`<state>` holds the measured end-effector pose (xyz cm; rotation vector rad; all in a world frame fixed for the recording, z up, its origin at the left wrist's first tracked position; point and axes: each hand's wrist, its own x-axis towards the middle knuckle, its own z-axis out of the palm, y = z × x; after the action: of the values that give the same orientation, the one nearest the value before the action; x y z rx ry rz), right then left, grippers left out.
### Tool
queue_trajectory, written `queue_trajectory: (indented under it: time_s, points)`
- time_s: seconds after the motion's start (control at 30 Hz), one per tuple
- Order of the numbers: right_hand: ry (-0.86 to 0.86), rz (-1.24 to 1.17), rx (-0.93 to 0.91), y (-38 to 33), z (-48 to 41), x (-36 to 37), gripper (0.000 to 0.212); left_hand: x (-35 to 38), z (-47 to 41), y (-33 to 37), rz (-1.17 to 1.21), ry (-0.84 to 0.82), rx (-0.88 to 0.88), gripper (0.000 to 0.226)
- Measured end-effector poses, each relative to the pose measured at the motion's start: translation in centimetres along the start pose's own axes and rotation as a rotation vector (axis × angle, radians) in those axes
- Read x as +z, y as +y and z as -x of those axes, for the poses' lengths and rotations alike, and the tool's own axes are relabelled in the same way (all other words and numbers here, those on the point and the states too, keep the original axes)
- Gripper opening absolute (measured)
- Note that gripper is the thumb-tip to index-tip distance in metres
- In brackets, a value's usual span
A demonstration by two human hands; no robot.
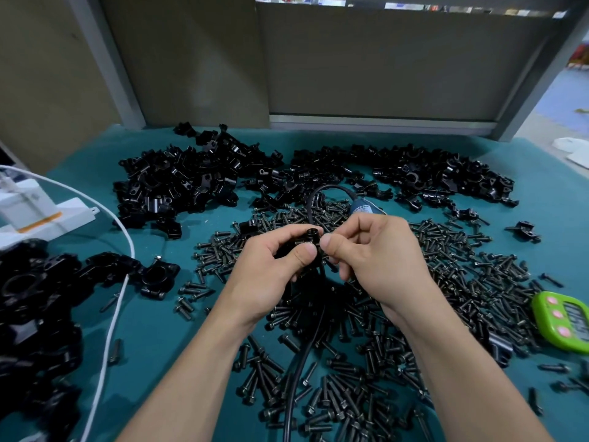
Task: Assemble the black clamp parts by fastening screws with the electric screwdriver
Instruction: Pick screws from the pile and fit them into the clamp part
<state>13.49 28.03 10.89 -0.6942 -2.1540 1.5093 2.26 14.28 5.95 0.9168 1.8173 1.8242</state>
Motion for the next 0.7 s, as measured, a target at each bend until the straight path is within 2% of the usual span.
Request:
queue_trajectory:
  time_s: [0.13, 0.4, 0.53, 0.63, 0.7]
  points:
    - [-0.025, -0.175, 0.029, 0.11, -0.07, 0.11, 0.017, 0.13, 0.05, 0.14, 0.012, -0.011, 0.024, 0.025]
    - [0.020, -0.194, -0.086, 0.51, -0.11, 0.80, 0.015, 0.33, 0.01, 0.01, 0.041, -0.029, -0.001, 0.021]
    - [0.028, -0.233, -0.104, 0.50, -0.18, 0.93, 0.018, 0.36, -0.05, 0.05, 0.032, -0.066, -0.078, 0.046]
    - [0.027, -0.230, -0.113, 0.50, -0.28, 0.83, 0.018, 0.46, 0.12, 0.30, 0.064, -0.067, -0.036, 0.029]
    - [0.021, -0.232, -0.119, 0.49, -0.31, 0.73, 0.018, 0.57, 0.25, 0.53, 0.102, -0.061, -0.031, 0.032]
